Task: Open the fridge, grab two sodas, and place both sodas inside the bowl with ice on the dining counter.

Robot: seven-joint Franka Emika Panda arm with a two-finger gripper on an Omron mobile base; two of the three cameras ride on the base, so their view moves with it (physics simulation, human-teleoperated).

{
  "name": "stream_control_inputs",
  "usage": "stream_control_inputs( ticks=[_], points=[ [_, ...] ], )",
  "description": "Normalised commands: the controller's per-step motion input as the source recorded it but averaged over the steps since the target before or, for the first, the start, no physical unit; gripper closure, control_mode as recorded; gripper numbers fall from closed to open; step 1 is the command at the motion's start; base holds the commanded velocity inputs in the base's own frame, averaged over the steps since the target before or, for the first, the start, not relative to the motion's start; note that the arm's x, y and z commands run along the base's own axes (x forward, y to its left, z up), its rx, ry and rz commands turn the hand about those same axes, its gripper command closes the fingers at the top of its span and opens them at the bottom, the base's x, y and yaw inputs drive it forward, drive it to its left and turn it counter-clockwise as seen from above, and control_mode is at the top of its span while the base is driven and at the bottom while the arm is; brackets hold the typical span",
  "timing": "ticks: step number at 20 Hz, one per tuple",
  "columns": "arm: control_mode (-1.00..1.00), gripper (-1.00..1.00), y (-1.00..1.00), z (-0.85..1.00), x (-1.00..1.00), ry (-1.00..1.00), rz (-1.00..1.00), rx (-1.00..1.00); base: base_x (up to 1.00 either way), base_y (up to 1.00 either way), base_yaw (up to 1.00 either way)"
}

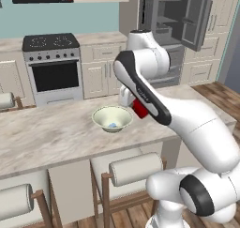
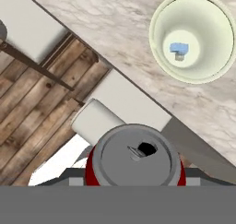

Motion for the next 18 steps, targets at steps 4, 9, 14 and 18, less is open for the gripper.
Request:
stream_control_inputs(
  ticks=[4, 9, 14, 18],
  points=[
    [-1.00, 1.00, 0.00, -0.35, 0.31, 0.05, 0.08, -0.05, 0.00, 0.00, 0.00],
    [-1.00, 1.00, 0.00, -0.38, 0.23, 0.01, 0.09, -0.01, 0.00, 0.00, 0.00],
    [-1.00, 1.00, 0.00, -0.28, 0.20, 0.00, 0.09, 0.00, 0.00, 0.00, 0.00],
    [-1.00, 1.00, 0.00, -0.20, 0.40, 0.00, 0.05, 0.00, 0.00, 0.00, 0.00]
  ],
)
